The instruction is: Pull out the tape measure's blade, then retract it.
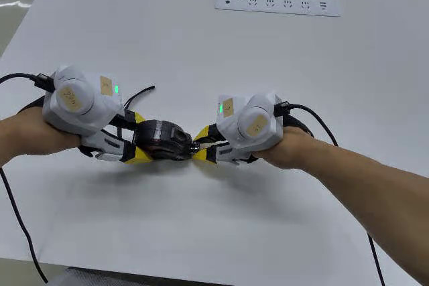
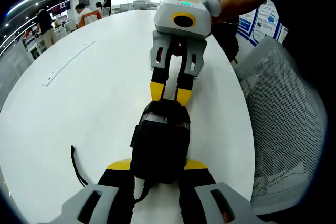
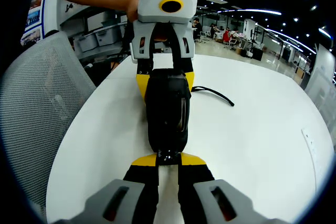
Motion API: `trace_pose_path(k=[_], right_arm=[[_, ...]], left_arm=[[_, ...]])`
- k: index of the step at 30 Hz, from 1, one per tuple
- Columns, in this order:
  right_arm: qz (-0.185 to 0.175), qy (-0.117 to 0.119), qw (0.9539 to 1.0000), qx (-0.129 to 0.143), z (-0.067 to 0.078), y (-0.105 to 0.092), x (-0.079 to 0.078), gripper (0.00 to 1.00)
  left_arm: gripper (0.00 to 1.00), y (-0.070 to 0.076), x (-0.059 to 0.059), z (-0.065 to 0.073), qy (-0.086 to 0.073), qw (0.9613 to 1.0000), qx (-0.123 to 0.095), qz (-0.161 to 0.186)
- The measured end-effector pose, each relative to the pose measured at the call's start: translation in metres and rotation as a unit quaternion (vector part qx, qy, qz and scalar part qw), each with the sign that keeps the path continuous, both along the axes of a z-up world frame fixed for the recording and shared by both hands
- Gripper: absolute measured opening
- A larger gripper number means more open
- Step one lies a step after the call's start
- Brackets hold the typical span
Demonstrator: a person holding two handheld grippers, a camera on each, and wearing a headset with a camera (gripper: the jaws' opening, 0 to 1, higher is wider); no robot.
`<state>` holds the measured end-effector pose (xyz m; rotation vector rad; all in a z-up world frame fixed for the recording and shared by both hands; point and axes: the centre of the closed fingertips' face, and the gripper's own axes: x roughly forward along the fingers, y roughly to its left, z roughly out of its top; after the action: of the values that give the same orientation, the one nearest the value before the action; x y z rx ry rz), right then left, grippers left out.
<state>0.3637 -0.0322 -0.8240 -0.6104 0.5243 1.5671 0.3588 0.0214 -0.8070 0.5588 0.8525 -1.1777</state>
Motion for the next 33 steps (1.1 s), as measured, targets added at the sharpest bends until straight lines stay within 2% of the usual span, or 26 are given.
trace_pose_path(k=[33], right_arm=[[0.004, 0.001, 1.0, -0.004, 0.0, -0.027, 0.001, 0.11]], left_arm=[[0.29, -0.001, 0.001, -0.002, 0.001, 1.0, 0.003, -0.004]])
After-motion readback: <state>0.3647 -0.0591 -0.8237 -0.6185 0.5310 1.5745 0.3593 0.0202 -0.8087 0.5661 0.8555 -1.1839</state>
